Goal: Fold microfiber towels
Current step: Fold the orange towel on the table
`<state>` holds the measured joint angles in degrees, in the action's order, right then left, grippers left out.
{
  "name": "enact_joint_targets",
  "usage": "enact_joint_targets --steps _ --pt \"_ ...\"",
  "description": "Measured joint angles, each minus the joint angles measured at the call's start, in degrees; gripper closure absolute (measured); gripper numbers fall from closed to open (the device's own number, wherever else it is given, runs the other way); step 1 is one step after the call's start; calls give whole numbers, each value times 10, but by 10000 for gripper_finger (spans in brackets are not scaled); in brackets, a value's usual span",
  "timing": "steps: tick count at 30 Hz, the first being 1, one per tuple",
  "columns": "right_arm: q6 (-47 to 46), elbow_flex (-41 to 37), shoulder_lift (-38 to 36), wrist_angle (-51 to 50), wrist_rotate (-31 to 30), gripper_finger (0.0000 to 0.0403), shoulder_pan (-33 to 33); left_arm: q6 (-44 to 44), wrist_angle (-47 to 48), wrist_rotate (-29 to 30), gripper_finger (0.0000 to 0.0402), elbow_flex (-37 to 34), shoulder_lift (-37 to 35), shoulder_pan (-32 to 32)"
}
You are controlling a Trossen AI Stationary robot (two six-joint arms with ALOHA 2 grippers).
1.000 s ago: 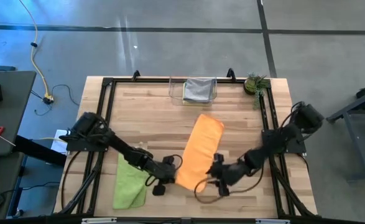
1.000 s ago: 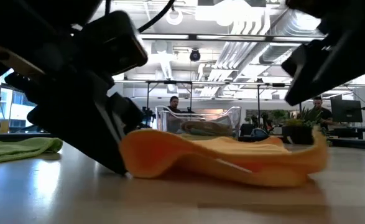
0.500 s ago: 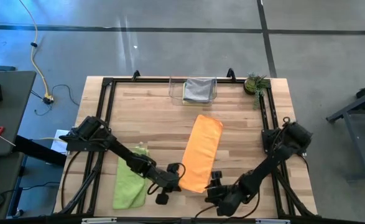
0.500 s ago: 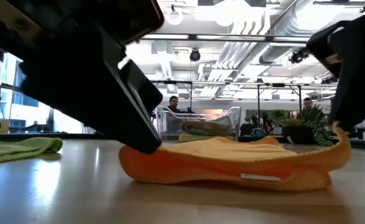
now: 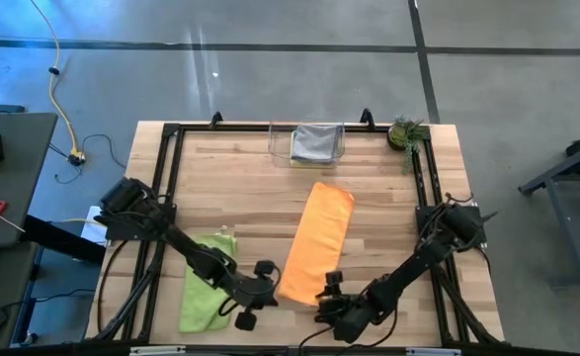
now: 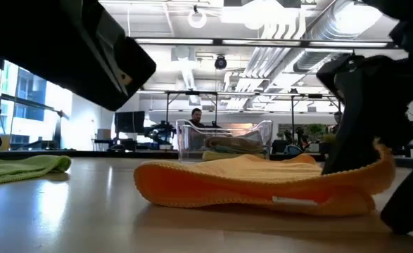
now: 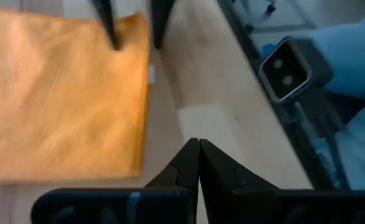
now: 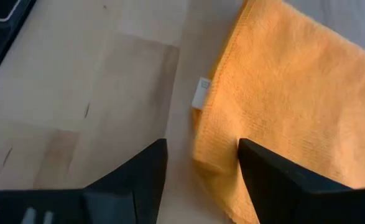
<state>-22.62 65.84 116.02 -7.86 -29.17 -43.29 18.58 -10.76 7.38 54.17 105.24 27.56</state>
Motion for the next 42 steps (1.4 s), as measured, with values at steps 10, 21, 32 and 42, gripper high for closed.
enact_joint_targets --steps 10,21,32,42 --pt "5 0 6 9 32 328 15 14 63 41 402 0 -33 18" --pt "-4 -2 3 25 33 396 16 -102 82 41 316 0 -33 36" --pt "-18 -2 -1 64 20 400 17 -304 117 143 202 0 -12 59" --pt "-18 -2 -2 85 15 402 17 -412 26 233 221 0 54 62"
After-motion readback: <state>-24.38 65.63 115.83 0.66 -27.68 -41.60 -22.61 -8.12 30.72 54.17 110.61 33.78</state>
